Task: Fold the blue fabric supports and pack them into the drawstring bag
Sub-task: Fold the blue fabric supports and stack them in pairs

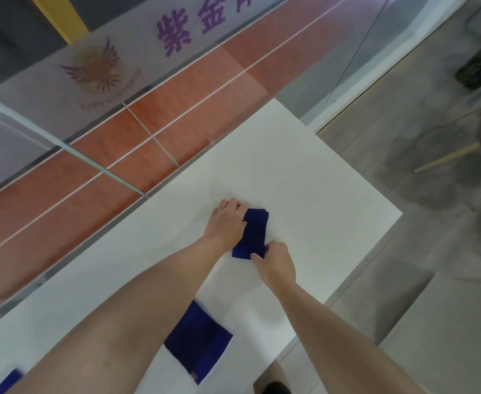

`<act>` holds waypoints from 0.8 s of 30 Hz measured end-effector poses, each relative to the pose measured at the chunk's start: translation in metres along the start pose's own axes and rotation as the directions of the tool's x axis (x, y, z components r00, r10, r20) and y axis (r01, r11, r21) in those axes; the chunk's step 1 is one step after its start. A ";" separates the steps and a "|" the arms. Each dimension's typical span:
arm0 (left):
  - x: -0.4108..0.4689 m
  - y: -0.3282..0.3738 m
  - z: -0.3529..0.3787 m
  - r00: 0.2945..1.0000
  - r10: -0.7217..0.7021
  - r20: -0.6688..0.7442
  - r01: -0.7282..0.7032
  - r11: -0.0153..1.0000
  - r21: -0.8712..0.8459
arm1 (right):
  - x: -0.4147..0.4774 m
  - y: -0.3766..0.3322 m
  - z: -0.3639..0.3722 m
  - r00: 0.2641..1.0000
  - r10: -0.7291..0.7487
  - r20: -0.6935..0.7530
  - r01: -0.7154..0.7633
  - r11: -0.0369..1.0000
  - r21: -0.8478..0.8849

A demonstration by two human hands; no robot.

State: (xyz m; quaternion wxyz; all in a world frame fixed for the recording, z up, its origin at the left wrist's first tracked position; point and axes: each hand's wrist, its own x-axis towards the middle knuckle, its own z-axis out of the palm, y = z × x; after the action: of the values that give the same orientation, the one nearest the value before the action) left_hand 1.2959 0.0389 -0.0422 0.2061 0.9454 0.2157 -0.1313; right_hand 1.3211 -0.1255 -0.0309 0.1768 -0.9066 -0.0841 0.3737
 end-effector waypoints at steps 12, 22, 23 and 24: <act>-0.122 -0.029 -0.051 0.968 -0.238 0.077 0.250 0.911 -0.329 | -0.070 -0.028 -0.039 0.959 -0.272 0.078 0.264 0.959 0.100; -0.344 -0.037 -0.079 0.838 -0.499 -0.221 0.344 0.798 -0.494 | -0.190 -0.075 -0.014 0.654 -0.681 0.330 0.735 0.675 -0.066; -0.364 -0.037 -0.078 0.822 -0.518 -0.238 0.356 0.793 -0.495 | -0.205 -0.079 -0.009 0.620 -0.699 0.355 0.763 0.643 -0.068; -0.385 -0.038 -0.077 0.803 -0.540 -0.253 0.370 0.783 -0.500 | -0.219 -0.082 -0.003 0.592 -0.712 0.379 0.786 0.615 -0.072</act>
State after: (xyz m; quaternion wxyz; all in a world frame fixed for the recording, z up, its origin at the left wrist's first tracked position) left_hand 0.9546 -0.0316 0.1430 0.3227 0.8009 0.5009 0.0595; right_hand 1.1670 -0.1127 0.1443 0.1956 -0.7277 -0.5296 0.3894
